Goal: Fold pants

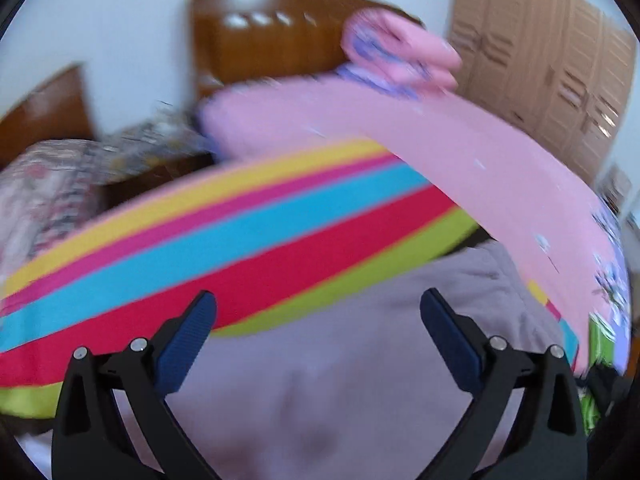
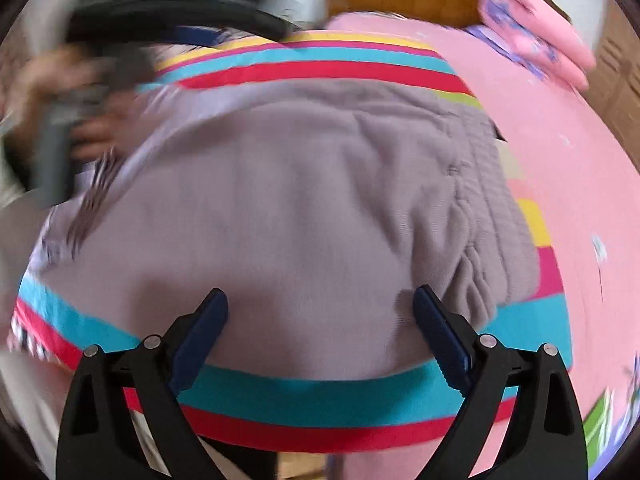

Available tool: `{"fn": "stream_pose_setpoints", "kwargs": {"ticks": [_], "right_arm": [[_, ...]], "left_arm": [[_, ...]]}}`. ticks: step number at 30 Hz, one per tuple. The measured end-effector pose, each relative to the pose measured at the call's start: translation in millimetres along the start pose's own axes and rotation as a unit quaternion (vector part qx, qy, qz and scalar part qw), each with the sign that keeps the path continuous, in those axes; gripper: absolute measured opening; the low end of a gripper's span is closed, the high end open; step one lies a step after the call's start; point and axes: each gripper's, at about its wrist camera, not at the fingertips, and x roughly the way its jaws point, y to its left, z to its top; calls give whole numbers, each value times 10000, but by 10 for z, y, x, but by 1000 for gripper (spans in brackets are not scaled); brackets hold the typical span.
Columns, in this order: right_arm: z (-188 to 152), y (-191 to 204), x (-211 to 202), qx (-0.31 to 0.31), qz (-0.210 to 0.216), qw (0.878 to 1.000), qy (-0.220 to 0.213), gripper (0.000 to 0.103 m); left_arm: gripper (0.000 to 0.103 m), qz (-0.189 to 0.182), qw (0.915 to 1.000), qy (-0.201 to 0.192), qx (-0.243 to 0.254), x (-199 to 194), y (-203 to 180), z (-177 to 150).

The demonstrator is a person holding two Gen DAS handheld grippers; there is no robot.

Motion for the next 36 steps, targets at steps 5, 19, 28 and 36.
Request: {"fn": "stream_pose_setpoints", "kwargs": {"ticks": [5,19,28,36], "right_arm": [[385,500,-250,-34,862,9923,-891,90],[1670,2702,1351,-1784,1036,9784,-134,94],[1702,2548,1232,-1294,850,9863,-574,94],[1772,2447,1428,-945,255,9944,-394,98]], "left_arm": [[102,842,9926,-99,-871,-698,1247,-760],[102,1486,9417,222,-3011,-954,2536,-2170],[102,1667,9376,204,-3044,-964,2533,-2191],[102,2160,9471,-330,-2350,-1283,2061,-2097]]}}
